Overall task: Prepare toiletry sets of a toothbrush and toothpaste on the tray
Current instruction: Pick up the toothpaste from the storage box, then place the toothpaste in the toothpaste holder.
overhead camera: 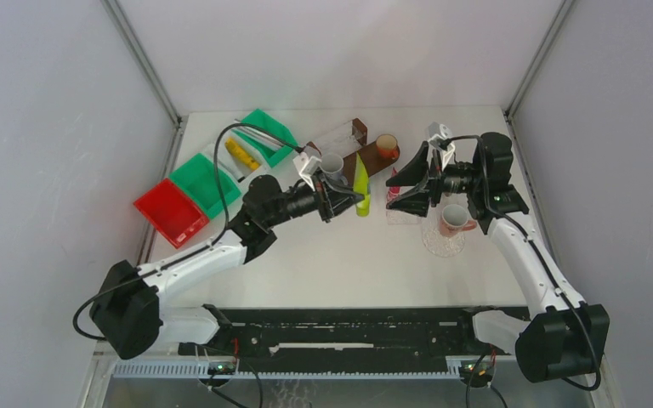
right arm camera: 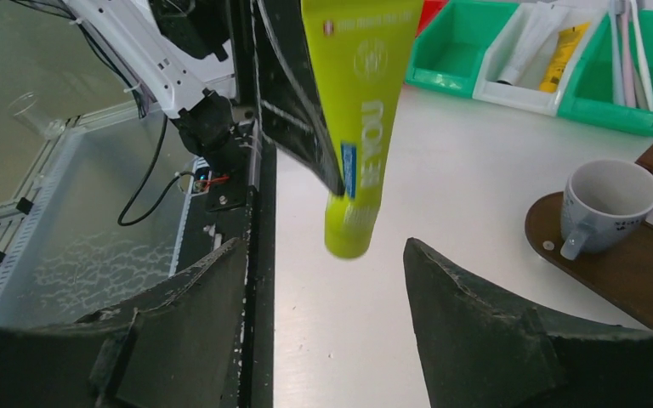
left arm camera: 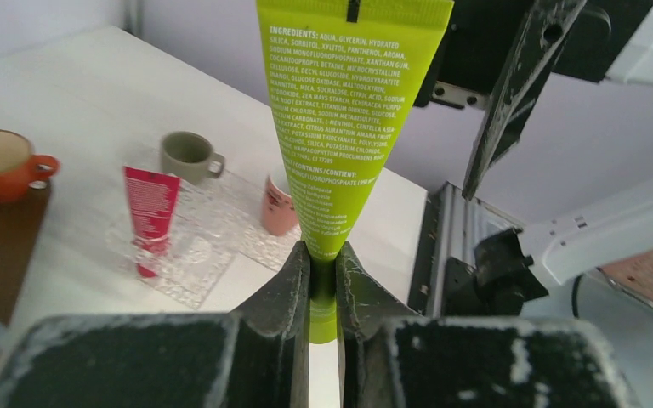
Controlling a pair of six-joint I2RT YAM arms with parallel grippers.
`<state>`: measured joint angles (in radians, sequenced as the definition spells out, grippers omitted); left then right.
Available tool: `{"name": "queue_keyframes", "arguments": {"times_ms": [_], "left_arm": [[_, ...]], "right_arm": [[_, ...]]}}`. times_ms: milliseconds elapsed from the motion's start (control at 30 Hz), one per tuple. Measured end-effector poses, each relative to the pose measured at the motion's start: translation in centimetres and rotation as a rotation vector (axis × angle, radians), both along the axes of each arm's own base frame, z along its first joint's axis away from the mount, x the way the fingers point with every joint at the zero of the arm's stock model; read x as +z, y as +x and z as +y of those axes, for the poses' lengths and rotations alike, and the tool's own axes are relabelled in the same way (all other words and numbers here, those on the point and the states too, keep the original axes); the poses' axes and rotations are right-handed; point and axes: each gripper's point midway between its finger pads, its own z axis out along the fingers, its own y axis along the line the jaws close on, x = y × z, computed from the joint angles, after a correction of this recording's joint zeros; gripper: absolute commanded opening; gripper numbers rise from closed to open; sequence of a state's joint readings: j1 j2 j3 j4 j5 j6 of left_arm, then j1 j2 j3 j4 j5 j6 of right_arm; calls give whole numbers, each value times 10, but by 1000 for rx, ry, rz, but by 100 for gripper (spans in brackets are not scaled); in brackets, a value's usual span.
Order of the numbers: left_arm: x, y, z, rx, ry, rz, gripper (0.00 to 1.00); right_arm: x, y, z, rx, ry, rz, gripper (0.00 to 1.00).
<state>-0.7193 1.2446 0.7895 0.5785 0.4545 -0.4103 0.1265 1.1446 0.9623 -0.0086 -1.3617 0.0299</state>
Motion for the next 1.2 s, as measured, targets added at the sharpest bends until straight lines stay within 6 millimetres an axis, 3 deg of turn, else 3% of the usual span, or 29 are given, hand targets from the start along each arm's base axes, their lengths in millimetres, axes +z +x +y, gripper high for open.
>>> {"name": "queue_keyframes", "arguments": {"times_ms": [233, 467, 533, 833, 933, 1100, 1200], "left_arm": [[-15, -23, -24, -138, 25, 26, 4], [-10, -42, -43, -227, 15, 18, 4], [-9, -45, -46, -240, 12, 14, 4], [-10, -50, -51, -267, 2, 24, 9], [-10, -51, -51, -273, 0, 27, 25], [-7, -51, -51, -268, -6, 15, 56], [-1, -52, -43, -239, -21, -16, 67]], "right_arm": [[5, -8, 5, 33, 7, -19, 80], [4, -18, 17, 77, 4, -29, 75], [4, -20, 19, 88, 3, -29, 70], [4, -24, 22, 107, 5, -25, 29], [4, -25, 22, 113, 6, -31, 18], [3, -27, 23, 129, 8, -32, 16], [2, -29, 24, 141, 7, -27, 16]]}}
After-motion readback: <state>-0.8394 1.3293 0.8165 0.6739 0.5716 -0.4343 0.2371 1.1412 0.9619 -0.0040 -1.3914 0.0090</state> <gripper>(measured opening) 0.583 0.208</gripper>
